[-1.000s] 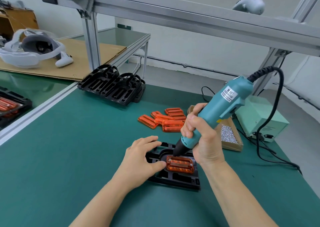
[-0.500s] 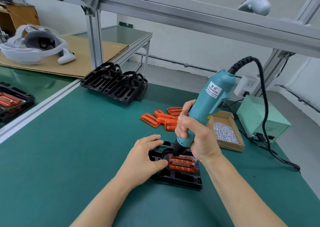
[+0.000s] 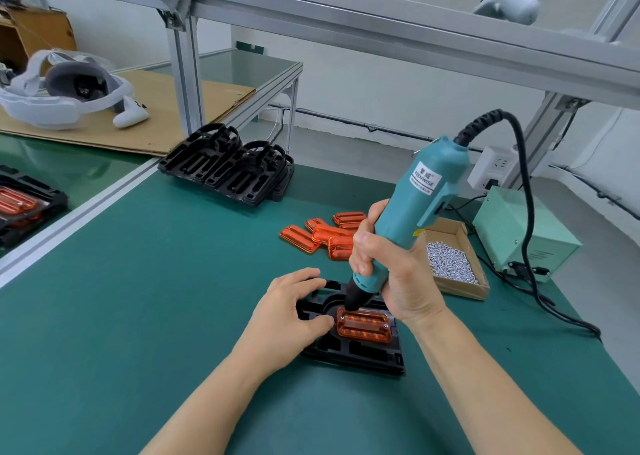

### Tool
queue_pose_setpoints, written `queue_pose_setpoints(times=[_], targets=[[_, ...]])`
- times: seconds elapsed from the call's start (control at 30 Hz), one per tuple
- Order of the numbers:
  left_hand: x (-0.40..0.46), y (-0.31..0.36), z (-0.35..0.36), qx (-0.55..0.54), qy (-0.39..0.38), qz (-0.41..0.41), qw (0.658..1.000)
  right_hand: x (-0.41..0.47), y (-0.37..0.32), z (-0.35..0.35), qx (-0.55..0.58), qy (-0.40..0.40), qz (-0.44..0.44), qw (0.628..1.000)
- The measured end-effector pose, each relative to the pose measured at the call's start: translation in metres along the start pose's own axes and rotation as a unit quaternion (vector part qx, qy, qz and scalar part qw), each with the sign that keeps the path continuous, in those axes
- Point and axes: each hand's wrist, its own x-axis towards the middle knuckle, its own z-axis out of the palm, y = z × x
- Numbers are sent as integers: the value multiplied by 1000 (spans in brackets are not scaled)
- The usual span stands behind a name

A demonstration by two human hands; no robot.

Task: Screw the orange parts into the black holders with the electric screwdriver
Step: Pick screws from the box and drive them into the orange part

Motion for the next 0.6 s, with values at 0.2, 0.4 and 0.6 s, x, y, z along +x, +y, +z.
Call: queue_pose_setpoints(times=[0.2, 0.4, 0.6], targets=[[0, -2, 1, 1, 11, 0, 1000, -2, -1, -2, 10, -36, 23, 999], [0, -2, 3, -3, 13, -6, 1000, -4, -2, -4, 29, -9, 27, 999], [0, 0, 2, -12, 9, -14, 1000, -9, -1, -11, 102, 102, 31, 989]])
